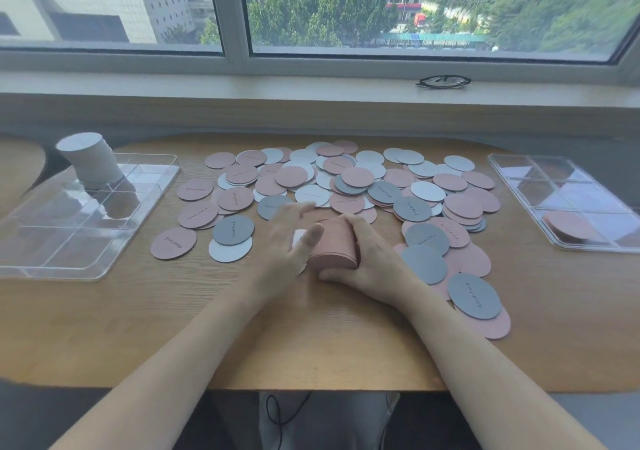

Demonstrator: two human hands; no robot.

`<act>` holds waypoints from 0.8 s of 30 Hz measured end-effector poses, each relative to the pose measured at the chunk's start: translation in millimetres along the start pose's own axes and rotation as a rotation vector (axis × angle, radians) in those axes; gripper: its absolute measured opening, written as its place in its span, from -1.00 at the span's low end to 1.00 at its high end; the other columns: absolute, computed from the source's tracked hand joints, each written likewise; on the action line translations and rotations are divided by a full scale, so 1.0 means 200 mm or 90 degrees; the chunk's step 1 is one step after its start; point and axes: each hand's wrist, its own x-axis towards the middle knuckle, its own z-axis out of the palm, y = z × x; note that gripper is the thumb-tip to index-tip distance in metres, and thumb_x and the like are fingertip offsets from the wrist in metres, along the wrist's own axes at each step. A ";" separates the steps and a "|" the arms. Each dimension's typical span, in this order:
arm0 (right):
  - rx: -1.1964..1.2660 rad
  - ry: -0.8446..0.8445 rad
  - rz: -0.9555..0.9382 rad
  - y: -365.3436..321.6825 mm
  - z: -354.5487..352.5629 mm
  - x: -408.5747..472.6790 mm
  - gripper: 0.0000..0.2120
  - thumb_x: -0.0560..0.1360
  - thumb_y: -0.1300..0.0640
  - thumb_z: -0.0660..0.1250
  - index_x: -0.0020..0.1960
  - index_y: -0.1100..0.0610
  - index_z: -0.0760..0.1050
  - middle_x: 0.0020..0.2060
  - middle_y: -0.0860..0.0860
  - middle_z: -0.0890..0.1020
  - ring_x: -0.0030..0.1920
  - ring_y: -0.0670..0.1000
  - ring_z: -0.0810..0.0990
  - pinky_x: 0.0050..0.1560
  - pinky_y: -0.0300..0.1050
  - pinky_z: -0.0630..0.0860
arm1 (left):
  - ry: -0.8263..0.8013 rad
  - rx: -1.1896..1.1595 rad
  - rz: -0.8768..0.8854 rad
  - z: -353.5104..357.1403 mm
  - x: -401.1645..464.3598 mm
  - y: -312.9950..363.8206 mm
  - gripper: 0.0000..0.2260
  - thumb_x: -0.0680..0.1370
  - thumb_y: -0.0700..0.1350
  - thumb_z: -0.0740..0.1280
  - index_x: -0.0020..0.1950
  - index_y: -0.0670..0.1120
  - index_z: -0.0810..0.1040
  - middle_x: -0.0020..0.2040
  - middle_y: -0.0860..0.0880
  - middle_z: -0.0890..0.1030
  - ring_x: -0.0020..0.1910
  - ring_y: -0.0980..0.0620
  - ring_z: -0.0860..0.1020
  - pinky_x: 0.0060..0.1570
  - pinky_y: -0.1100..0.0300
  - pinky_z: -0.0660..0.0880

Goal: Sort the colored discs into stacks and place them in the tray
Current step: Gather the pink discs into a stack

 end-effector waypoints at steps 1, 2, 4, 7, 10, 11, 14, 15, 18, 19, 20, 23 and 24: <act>0.005 -0.001 0.000 0.01 0.00 0.00 -0.05 0.30 -0.23 0.57 0.51 0.00 0.17 0.34 -0.13 0.41 0.30 -0.15 0.37 0.28 -0.19 0.33 | 0.045 0.021 0.015 -0.04 0.00 -0.06 -0.57 0.61 0.16 0.22 0.42 -0.01 0.43 0.30 0.09 0.44 0.32 0.13 0.39 0.28 0.25 0.28; 0.008 -0.003 -0.002 0.01 0.00 0.00 -0.07 0.29 -0.22 0.57 0.50 -0.01 0.18 0.31 -0.16 0.41 0.26 -0.18 0.37 0.24 -0.21 0.32 | 0.093 0.069 0.017 -0.08 0.01 -0.14 -0.60 0.60 0.10 0.28 0.39 -0.02 0.46 0.27 0.07 0.46 0.31 0.10 0.40 0.28 0.23 0.28; 0.016 -0.007 -0.001 0.01 0.00 0.00 -0.10 0.29 -0.21 0.58 0.47 -0.05 0.20 0.24 -0.21 0.41 0.19 -0.23 0.36 0.18 -0.24 0.29 | 0.165 0.196 -0.050 -0.23 0.01 -0.30 -0.67 0.58 -0.06 0.35 0.34 -0.06 0.50 0.26 -0.02 0.48 0.31 -0.04 0.39 0.27 0.17 0.28; 0.025 -0.006 0.002 0.01 -0.01 0.00 -0.11 0.29 -0.20 0.58 0.46 -0.06 0.21 0.22 -0.22 0.41 0.18 -0.24 0.36 0.20 -0.23 0.31 | 0.156 0.338 -0.210 -0.47 0.01 -0.49 -0.61 0.55 -0.06 0.35 0.38 -0.04 0.48 0.35 -0.11 0.43 0.37 -0.18 0.31 0.38 -0.02 0.25; 0.020 -0.010 0.001 0.01 -0.01 0.01 -0.10 0.28 -0.20 0.59 0.47 -0.03 0.21 0.26 -0.19 0.42 0.22 -0.18 0.38 0.23 -0.19 0.33 | 0.015 0.365 -0.238 -0.62 -0.01 -0.62 -0.50 0.58 0.02 0.35 0.51 0.04 0.37 0.54 -0.04 0.29 0.50 -0.17 0.20 0.49 -0.03 0.12; 0.018 -0.010 0.002 0.01 0.00 0.01 -0.09 0.28 -0.20 0.58 0.47 -0.02 0.21 0.27 -0.17 0.43 0.24 -0.16 0.39 0.25 -0.18 0.34 | -0.044 0.377 -0.212 -0.64 -0.01 -0.64 -0.47 0.60 0.06 0.33 0.55 0.08 0.31 0.59 0.03 0.22 0.55 -0.12 0.16 0.52 0.00 0.07; 0.018 -0.006 0.007 0.02 0.00 0.01 -0.07 0.27 -0.23 0.58 0.48 -0.03 0.21 0.30 -0.13 0.44 0.28 -0.13 0.41 0.26 -0.16 0.35 | -0.153 0.402 -0.170 -0.68 -0.02 -0.67 -0.44 0.60 0.16 0.28 0.58 0.15 0.21 0.60 0.14 0.17 0.57 0.03 0.12 0.54 0.03 0.06; 0.020 -0.006 0.011 0.03 0.00 0.01 -0.07 0.27 -0.24 0.57 0.48 -0.03 0.21 0.31 -0.13 0.45 0.28 -0.13 0.41 0.26 -0.16 0.35 | -0.158 0.391 -0.170 -0.70 -0.02 -0.68 -0.42 0.59 0.16 0.30 0.58 0.15 0.21 0.59 0.14 0.19 0.57 0.05 0.14 0.54 0.04 0.08; 0.017 -0.005 0.014 0.03 0.01 0.01 -0.06 0.25 -0.27 0.57 0.48 -0.04 0.21 0.31 -0.13 0.45 0.28 -0.12 0.41 0.26 -0.15 0.36 | -0.177 0.343 -0.182 -0.75 -0.03 -0.67 -0.38 0.55 0.10 0.39 0.57 0.12 0.24 0.56 0.18 0.22 0.54 0.09 0.19 0.51 0.09 0.10; 0.014 -0.004 0.014 0.03 0.01 0.01 -0.06 0.25 -0.27 0.57 0.48 -0.05 0.21 0.31 -0.13 0.45 0.28 -0.12 0.41 0.27 -0.15 0.36 | -0.187 0.334 -0.183 -0.77 -0.04 -0.67 -0.38 0.54 0.07 0.42 0.56 0.10 0.27 0.54 0.20 0.24 0.51 0.10 0.24 0.49 0.11 0.13; 0.014 -0.003 0.014 0.03 0.01 0.01 -0.06 0.25 -0.27 0.57 0.48 -0.05 0.21 0.31 -0.13 0.45 0.27 -0.12 0.41 0.27 -0.14 0.37 | -0.191 0.327 -0.180 -0.79 -0.04 -0.67 -0.39 0.53 0.03 0.44 0.55 0.09 0.31 0.50 0.23 0.27 0.44 0.10 0.31 0.46 0.11 0.20; 0.013 -0.003 0.014 0.03 0.01 0.01 -0.07 0.25 -0.28 0.56 0.48 -0.06 0.21 0.30 -0.13 0.46 0.26 -0.13 0.42 0.26 -0.14 0.37 | -0.152 0.317 -0.152 -0.80 -0.05 -0.68 -0.43 0.48 -0.04 0.51 0.47 0.04 0.43 0.31 0.26 0.40 0.15 0.05 0.49 0.25 0.09 0.39; 0.013 -0.003 0.013 0.03 0.01 0.01 -0.07 0.26 -0.27 0.57 0.48 -0.06 0.21 0.30 -0.13 0.46 0.26 -0.13 0.42 0.26 -0.15 0.36 | -0.142 0.319 -0.142 -0.79 -0.05 -0.67 -0.44 0.47 -0.06 0.52 0.45 0.03 0.47 0.26 0.24 0.43 0.08 0.03 0.52 0.19 0.09 0.41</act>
